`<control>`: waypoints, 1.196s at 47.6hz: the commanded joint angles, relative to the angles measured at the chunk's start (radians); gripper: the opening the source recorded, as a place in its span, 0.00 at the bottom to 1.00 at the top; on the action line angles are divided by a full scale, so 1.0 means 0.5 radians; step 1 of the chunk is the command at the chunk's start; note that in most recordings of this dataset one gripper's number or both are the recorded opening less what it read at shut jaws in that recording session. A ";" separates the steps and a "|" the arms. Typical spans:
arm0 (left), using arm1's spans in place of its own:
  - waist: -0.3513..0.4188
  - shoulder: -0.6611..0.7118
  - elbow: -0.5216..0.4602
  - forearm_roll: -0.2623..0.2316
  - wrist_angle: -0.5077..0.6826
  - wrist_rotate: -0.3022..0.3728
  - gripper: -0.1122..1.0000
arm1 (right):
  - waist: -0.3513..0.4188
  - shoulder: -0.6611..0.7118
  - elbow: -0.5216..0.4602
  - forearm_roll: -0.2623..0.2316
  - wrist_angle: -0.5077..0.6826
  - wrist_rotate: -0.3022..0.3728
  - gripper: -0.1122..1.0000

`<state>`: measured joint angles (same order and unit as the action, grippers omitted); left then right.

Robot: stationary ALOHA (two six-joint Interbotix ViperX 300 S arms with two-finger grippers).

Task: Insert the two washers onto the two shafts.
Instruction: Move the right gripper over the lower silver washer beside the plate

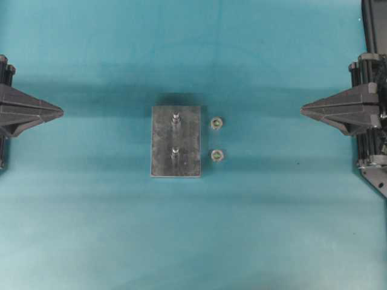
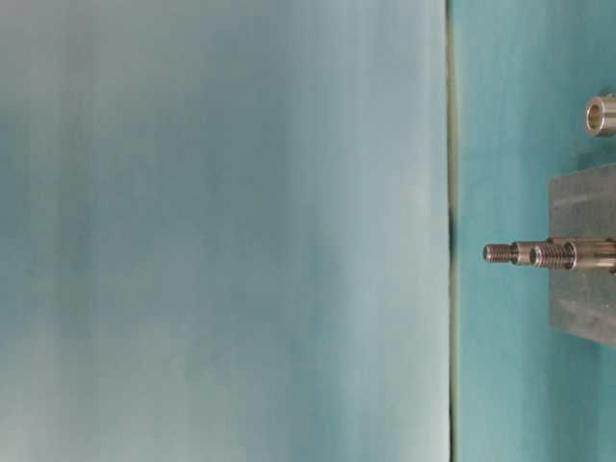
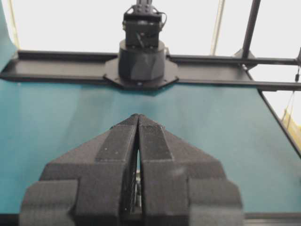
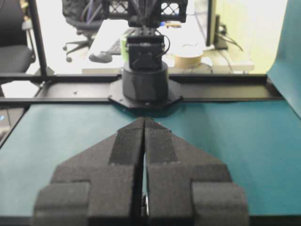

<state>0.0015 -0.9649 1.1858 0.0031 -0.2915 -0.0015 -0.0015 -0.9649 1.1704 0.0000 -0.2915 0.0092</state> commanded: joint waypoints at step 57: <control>-0.034 0.727 -0.273 0.025 0.767 -0.028 0.10 | -0.380 1.147 -0.684 0.123 1.463 -0.028 0.11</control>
<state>-0.0138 -0.5998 1.0738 0.0138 0.0951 -0.0169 -0.1887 -0.4433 0.8728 0.0660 0.4341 0.0092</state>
